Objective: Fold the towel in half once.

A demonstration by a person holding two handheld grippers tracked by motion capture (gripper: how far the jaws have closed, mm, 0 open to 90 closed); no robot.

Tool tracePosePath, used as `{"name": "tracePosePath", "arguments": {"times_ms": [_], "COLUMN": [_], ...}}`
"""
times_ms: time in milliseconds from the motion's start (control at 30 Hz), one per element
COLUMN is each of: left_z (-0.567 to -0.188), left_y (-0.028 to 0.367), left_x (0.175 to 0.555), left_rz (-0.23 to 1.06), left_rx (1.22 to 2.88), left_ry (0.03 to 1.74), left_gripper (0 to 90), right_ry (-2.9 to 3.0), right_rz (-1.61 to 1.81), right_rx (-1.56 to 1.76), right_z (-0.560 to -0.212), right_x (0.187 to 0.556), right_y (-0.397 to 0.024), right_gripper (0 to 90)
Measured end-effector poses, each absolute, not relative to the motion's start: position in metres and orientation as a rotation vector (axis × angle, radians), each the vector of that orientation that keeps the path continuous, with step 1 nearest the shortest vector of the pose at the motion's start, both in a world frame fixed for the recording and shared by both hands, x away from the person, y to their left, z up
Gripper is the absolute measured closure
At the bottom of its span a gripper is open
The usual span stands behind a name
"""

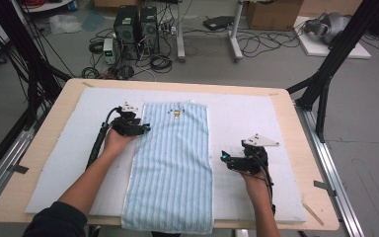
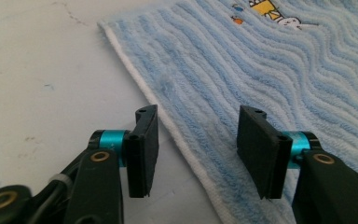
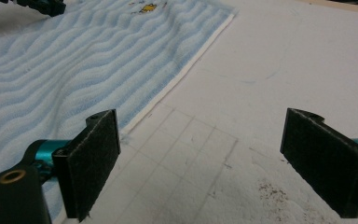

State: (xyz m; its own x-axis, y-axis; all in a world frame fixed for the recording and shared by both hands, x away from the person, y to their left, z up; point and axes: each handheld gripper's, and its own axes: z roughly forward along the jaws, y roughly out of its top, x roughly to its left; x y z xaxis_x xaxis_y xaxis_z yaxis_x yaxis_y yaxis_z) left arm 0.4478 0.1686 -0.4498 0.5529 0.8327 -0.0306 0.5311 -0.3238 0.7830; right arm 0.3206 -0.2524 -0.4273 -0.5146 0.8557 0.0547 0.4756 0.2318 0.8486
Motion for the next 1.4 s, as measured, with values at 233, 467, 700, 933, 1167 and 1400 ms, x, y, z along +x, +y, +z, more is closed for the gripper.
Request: {"name": "tracePosePath", "arguments": {"times_ms": [233, 467, 700, 933, 1167, 1400], "left_z": [-0.45, -0.451, -0.451, -0.451, -0.452, -0.45], "left_y": [0.166, 0.17, 0.174, 0.178, 0.182, 0.18], "left_x": [0.447, 0.453, 0.454, 0.455, 0.456, 0.456], "left_rz": [0.497, 0.453, 0.404, 0.364, 0.316, 0.306], "left_rx": [2.015, 1.93, 1.895, 1.886, 1.861, 1.816], "left_ry": [1.053, 1.159, 1.168, 1.163, 1.161, 1.168], "left_gripper": [67.9, 85.2, 83.0, 81.1, 81.9, 86.1], "right_ry": [2.1, 2.116, 2.163, 2.247, 2.287, 2.304], "right_rz": [1.2, 1.187, 1.125, 1.068, 1.017, 0.888], "right_rx": [1.225, 1.218, 1.255, 1.332, 1.355, 1.288], "right_z": [-0.428, -0.43, -0.429, -0.436, -0.442, -0.437], "right_x": [0.321, 0.327, 0.361, 0.418, 0.446, 0.455], "right_y": [-0.25, -0.241, -0.221, -0.198, -0.18, -0.17], "right_gripper": [11.2, 11.1, 11.2, 30.7, 52.9, 86.9]}}
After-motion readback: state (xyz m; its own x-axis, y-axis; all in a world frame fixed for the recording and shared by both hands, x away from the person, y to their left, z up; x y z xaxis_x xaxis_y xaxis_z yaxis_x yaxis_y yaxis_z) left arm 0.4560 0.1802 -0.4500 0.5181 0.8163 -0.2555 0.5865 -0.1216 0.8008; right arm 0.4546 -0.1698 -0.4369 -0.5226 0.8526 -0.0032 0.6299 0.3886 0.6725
